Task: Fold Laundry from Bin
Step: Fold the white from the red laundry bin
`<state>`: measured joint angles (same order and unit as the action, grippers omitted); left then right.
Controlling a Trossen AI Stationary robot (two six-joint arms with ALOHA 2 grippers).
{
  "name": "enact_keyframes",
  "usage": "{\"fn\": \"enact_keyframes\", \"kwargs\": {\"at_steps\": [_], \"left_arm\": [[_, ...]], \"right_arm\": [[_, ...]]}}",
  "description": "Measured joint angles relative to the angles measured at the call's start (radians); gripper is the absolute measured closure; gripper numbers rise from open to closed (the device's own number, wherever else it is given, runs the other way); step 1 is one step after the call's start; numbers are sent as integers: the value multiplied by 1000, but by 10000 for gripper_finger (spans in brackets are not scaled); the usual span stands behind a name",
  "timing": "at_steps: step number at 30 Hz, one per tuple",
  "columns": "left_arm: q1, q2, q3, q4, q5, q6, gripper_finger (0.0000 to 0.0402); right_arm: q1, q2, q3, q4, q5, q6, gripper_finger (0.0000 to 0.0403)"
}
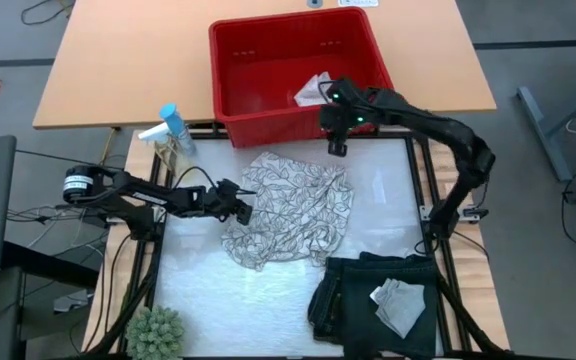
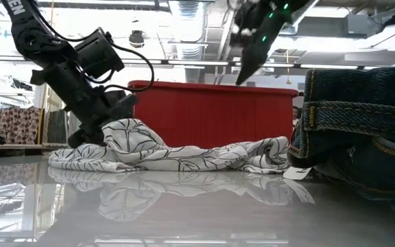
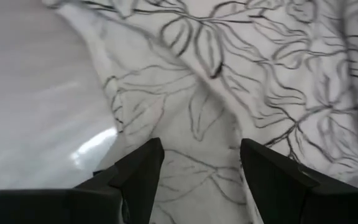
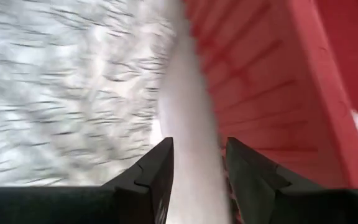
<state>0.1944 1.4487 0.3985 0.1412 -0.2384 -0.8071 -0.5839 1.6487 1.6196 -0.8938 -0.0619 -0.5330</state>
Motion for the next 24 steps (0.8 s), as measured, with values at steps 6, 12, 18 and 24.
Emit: {"fn": "enact_keyframes", "kwargs": {"at_steps": [6, 12, 18, 24], "left_arm": [[-4, -3, 5, -90, -43, -86, 185], [-73, -8, 10, -208, -95, -323, 202], [-162, -25, 13, -297, -135, -508, 267], [-199, -144, 30, -378, -128, -513, 336]], "right_arm": [[60, -71, 0, -167, -77, 79, 232], [95, -73, -48, -257, -75, 99, 232], [90, -73, -161, -211, -74, 149, 232], [83, -72, -286, -157, -71, 177, 232]]}}
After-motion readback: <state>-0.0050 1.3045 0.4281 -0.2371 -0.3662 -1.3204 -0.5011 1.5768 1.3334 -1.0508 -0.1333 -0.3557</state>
